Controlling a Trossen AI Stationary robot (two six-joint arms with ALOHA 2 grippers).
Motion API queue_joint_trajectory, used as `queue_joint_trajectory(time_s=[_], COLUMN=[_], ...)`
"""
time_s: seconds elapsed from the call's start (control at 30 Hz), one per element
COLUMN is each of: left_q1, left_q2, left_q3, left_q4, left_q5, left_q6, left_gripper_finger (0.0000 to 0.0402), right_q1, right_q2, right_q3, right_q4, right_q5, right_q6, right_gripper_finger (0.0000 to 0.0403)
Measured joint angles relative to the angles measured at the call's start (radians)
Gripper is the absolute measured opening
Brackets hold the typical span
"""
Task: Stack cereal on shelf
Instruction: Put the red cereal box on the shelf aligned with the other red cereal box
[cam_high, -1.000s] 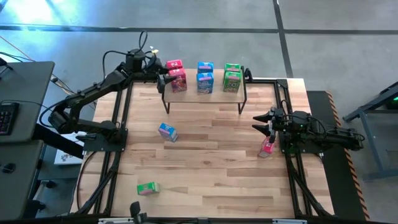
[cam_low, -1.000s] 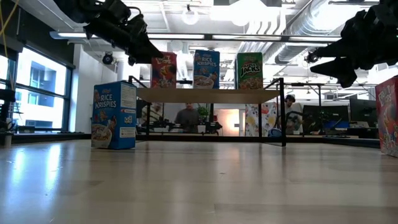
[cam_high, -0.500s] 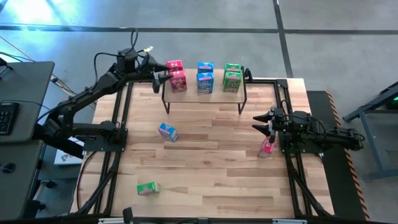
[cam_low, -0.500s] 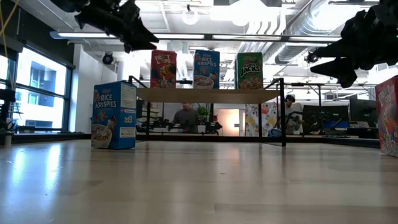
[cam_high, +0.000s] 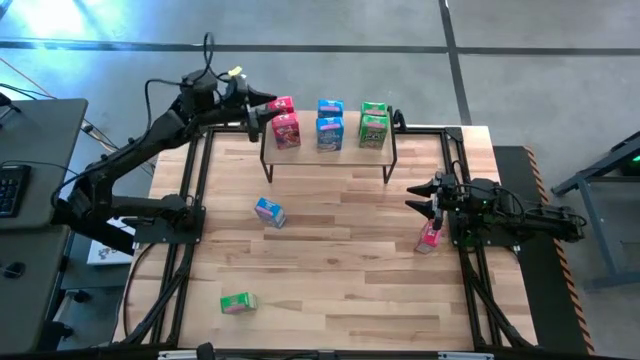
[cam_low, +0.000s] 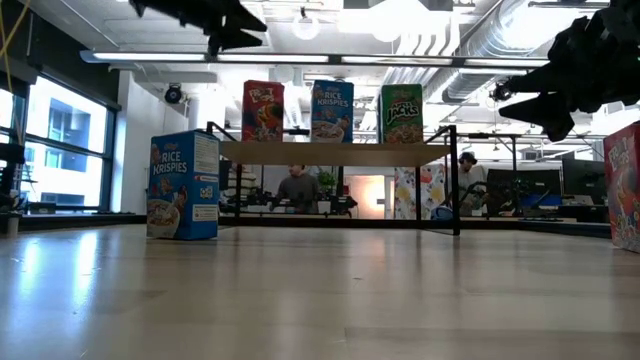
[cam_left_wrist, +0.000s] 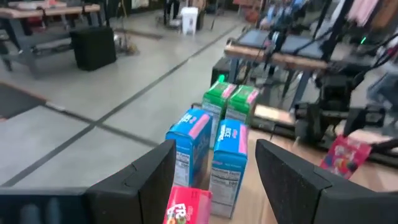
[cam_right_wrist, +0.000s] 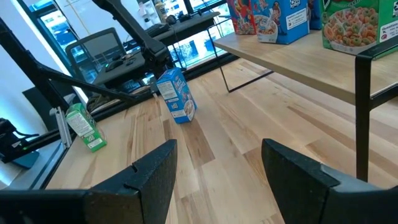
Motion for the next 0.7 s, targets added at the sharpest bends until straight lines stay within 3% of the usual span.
queue_joint_trajectory(time_s=[0.43, 0.7], left_q1=[-0.053, -0.096], left_q2=[0.273, 0.413], left_q3=[0.394, 0.593], left_q4=[-0.434, -0.639], left_q5=[-0.052, -0.142], left_q6=[0.082, 0.136], left_gripper_finger=[0.0214, 0.0213], right_q1=[0.000, 0.000], right_q2=[0.000, 0.000], right_q3=[0.000, 0.000], right_q4=[-0.001, -0.001], right_q5=[0.000, 0.000], right_q6=[0.000, 0.000], right_gripper_finger=[0.0227, 0.0227])
